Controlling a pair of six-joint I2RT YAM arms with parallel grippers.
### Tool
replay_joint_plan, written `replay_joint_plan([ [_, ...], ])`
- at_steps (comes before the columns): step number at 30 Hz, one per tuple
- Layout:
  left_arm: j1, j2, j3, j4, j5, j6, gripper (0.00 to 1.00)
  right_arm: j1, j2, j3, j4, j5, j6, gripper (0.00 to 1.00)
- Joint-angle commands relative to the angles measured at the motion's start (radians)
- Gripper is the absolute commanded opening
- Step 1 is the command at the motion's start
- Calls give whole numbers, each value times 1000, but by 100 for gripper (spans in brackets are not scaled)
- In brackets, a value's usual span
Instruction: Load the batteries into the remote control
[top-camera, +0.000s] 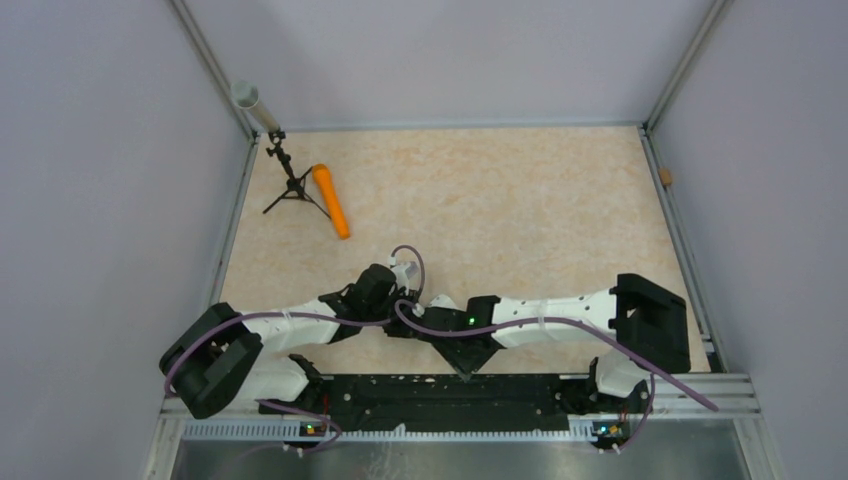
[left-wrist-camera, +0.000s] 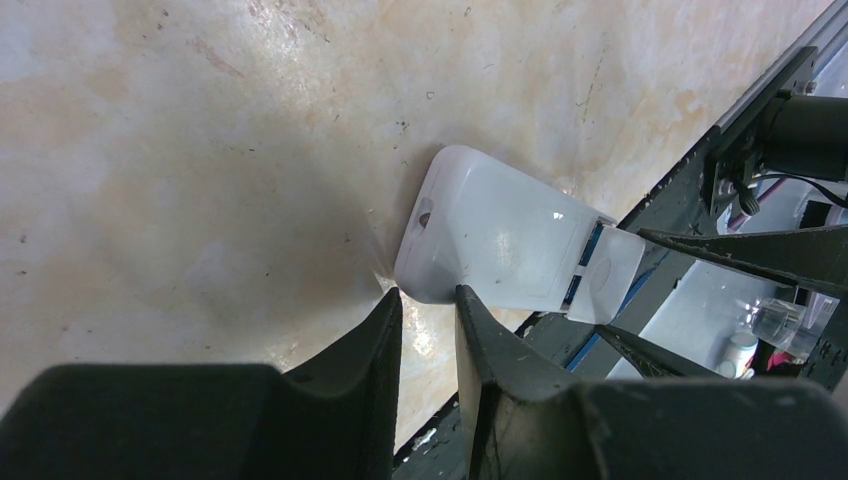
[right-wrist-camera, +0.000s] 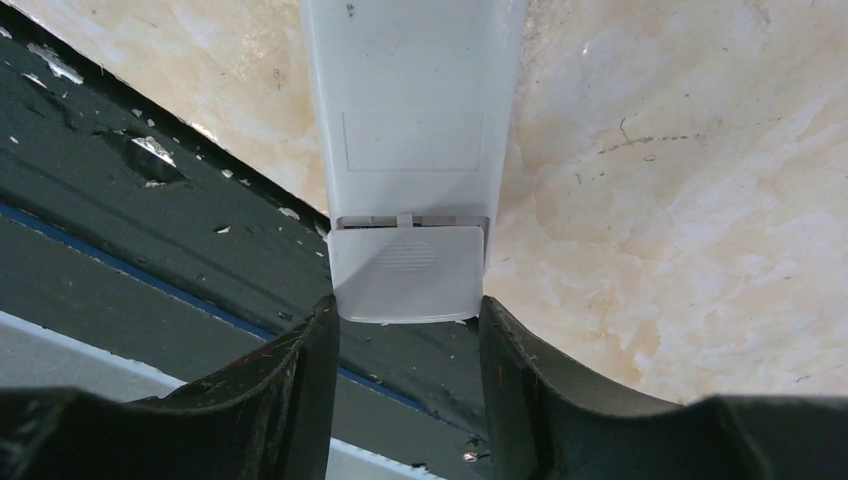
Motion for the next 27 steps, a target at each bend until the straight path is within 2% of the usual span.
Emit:
replay_joint_plan([
  [1, -5, -19, -9, 37, 18, 18, 27, 11, -43, 9, -1, 33, 36, 13],
  [27, -5, -24, -1, 27, 14, 9, 27, 10, -55, -31, 48, -9, 37, 13],
])
